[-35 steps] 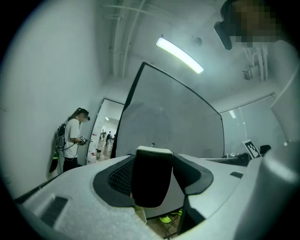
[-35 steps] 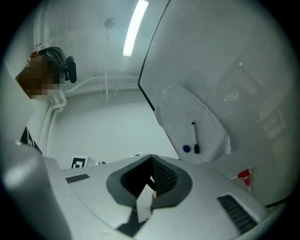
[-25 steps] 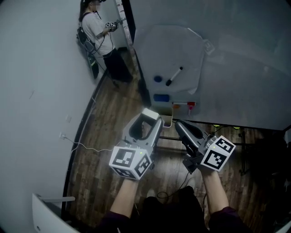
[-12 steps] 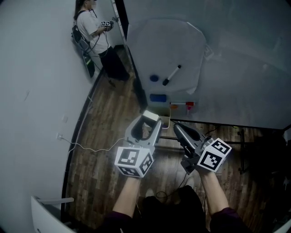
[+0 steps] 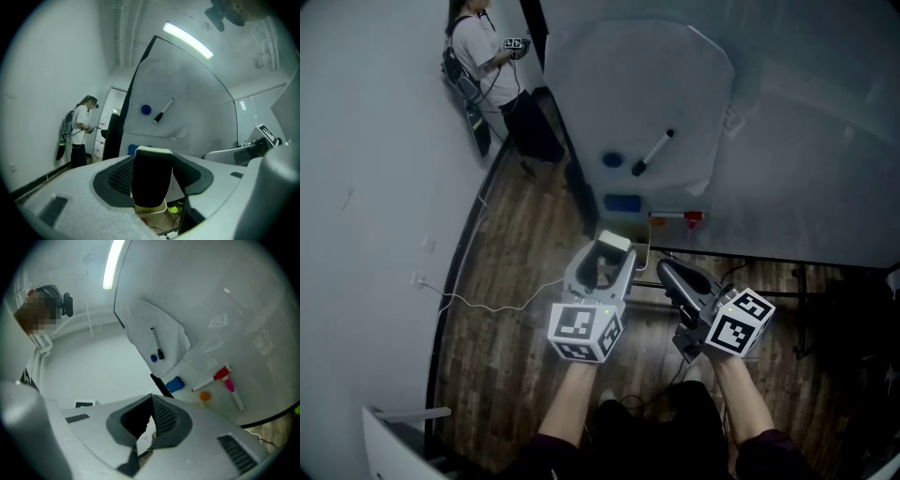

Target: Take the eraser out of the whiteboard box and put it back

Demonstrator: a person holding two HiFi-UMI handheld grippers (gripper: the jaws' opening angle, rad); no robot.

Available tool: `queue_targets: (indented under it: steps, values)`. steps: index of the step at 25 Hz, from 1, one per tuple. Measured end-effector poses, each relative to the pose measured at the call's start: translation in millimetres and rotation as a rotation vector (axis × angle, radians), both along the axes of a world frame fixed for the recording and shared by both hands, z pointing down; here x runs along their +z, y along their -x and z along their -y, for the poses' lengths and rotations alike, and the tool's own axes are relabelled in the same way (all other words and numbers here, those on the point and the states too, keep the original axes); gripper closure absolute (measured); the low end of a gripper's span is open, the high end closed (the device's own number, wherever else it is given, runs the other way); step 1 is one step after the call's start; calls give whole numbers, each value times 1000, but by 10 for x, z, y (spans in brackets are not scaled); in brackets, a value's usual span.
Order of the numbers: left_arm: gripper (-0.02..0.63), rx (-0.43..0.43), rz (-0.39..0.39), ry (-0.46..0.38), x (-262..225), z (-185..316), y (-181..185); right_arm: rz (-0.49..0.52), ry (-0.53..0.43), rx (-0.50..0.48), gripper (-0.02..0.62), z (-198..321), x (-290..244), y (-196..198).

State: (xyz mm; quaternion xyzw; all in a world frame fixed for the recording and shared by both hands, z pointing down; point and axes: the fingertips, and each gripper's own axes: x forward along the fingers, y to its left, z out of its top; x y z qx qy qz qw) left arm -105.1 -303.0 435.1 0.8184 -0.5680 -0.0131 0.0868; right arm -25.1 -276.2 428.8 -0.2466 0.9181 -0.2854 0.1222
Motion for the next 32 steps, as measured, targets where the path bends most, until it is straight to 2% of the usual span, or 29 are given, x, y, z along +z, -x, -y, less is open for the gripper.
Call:
queue_targets:
  steps: [11,17,32]
  values:
    - [362,9,8,44,290,177,-96,-24,18,-1,592,109,147,-76]
    - [362,26,42,73,425,231,-152,-32,28,1,592,123,203,-113]
    - [362,36,1,83,402,177,-161,-34,34,7,592,113,215,-158]
